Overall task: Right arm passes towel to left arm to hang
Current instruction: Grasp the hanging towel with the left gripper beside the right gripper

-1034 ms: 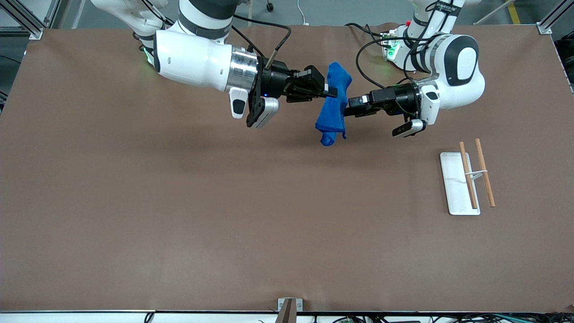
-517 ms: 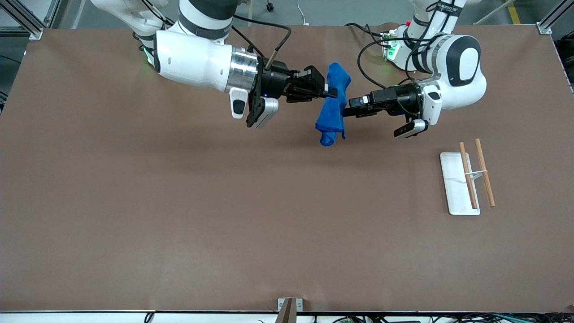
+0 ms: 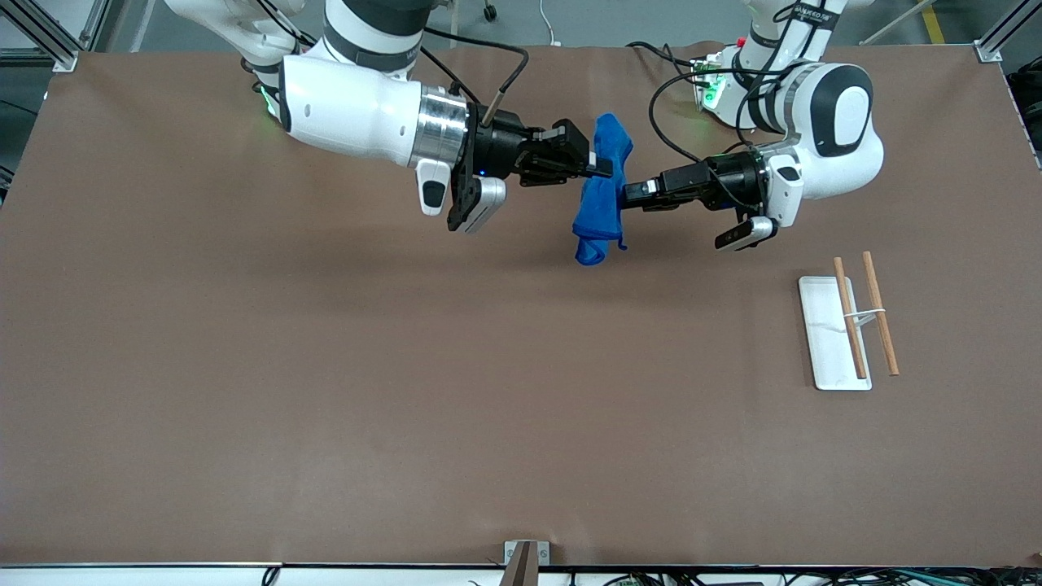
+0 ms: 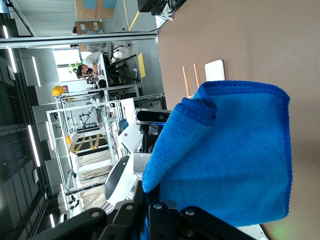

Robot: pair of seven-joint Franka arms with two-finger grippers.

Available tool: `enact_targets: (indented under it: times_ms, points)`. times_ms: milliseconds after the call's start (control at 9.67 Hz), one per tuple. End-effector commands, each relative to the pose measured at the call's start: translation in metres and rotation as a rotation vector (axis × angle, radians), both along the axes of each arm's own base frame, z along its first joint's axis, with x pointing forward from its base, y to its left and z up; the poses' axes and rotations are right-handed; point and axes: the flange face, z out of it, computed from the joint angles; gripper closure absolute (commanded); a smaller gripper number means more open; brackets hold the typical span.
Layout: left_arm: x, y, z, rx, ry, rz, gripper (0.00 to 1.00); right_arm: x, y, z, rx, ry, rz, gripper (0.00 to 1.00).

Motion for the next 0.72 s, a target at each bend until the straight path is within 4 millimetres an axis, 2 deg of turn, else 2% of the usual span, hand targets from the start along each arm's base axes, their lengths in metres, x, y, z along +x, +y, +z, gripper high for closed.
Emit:
enact_targets:
  times_ms: [0, 310, 517, 621]
  points:
    - [0.001, 0.000, -0.015, -0.001, 0.001, 0.011, 0.99, 0.000, 0.003, 0.003, 0.024, 0.007, -0.003, 1.00]
    - [0.013, 0.008, 0.001, -0.004, -0.015, 0.036, 1.00, 0.001, 0.001, 0.002, 0.023, 0.018, -0.002, 0.99]
    - [0.018, 0.011, 0.003, 0.006, -0.023, 0.037, 1.00, 0.001, 0.001, 0.002, 0.023, 0.021, -0.003, 0.99]
    - [0.018, 0.012, 0.002, 0.016, -0.019, 0.027, 1.00, 0.003, -0.002, 0.002, 0.020, 0.015, -0.003, 0.78]
